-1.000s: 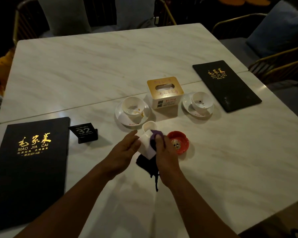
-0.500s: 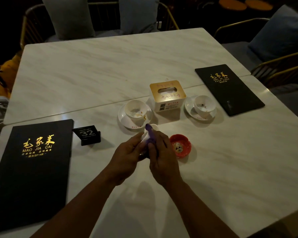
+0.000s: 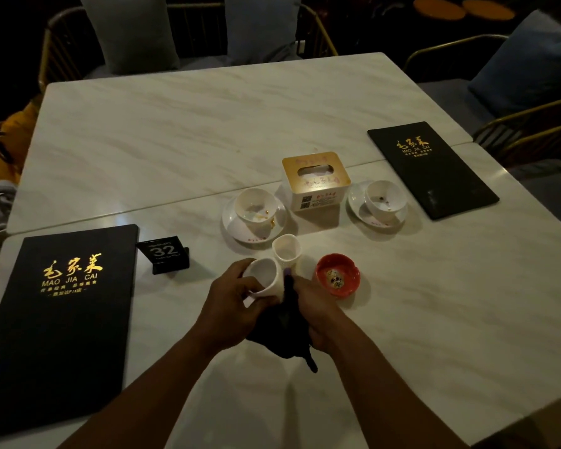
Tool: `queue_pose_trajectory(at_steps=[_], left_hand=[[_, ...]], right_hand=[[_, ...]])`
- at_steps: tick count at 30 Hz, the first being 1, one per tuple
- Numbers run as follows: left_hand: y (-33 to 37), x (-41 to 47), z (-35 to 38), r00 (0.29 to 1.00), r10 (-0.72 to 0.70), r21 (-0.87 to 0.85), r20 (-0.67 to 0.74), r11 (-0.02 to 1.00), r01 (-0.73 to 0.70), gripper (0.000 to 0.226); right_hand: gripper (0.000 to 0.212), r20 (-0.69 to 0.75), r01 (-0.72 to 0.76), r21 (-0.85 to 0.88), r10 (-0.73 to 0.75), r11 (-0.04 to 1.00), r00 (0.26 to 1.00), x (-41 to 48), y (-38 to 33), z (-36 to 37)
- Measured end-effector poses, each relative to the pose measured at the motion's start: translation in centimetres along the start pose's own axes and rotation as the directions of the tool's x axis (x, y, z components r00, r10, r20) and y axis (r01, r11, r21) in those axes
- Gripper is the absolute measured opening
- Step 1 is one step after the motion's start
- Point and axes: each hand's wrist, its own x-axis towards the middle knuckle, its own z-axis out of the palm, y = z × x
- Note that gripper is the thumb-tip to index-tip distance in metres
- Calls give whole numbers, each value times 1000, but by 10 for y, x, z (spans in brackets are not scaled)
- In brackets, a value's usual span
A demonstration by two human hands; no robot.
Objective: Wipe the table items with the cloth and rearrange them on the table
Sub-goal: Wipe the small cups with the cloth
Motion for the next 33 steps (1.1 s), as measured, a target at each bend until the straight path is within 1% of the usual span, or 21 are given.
queue_pose_trajectory(at_steps=[1,2,5,7,9,10,11,13,15,17,19,20,22,24,27,29,31,33], left_hand=[[-5,1,-1,999,21,37,-30,999,-20,21],[-9,3,-3,998,30,38,-54,999,-28,27],[-12,7,-8,996,-42,-33,-84,999,40,56],[-17,12,-9,994,-73,-23,-86,997,71,73],[-28,15,-8,990,-109,32,-90,993,112,90],[-35,16,-6,987,-128,61,-97,989,134,95],[-41,16,-3,984,-141,94,-109,984,152,96],[-53,18,2,977,-174,177,-125,965,194,91],[-60,23,6,966,-227,223,-127,942,251,83],[-64,29,7,955,-272,239,-121,926,294,79],[-68,35,8,947,-302,239,-115,916,321,75],[-69,38,9,943,-313,241,-110,912,331,73],[-71,42,10,937,-337,249,-93,903,349,69],[-73,44,12,933,-350,249,-88,899,361,69],[-73,45,13,929,-360,243,-91,896,371,70],[-73,48,14,924,-372,236,-85,894,381,71],[-72,49,14,918,-390,246,-73,885,396,80],[-69,50,15,913,-407,253,-42,879,404,95]], right_hand=[[35,23,-9,11,8,1000,1000,0,5,-1],[32,38,0,1,0,1000,999,2,11,-2],[21,55,22,-76,-18,997,998,2,24,-10],[20,28,18,-182,-13,983,1000,2,31,-18],[20,-20,18,-335,-26,942,999,3,39,-26],[20,-45,16,-371,-35,928,998,4,42,-30],[19,-69,12,-382,-42,924,997,6,45,-34],[19,-127,-13,-356,-35,934,991,9,48,-39],[22,-166,-41,-234,1,971,986,14,50,-45],[27,-159,-45,-82,32,996,987,17,50,-49],[31,-144,-37,-17,34,999,989,20,49,-53],[33,-151,-32,-33,26,999,988,22,50,-55],[37,-192,-34,-149,5,988,981,27,52,-60],[33,-219,-24,-261,-35,965,975,30,52,-63],[24,-206,17,-351,-95,936,974,32,50,-65],[25,-200,25,-413,-118,910,973,33,48,-66],[29,-197,31,-432,-128,901,972,36,46,-68],[30,-197,24,-439,-122,898,973,37,45,-70]])
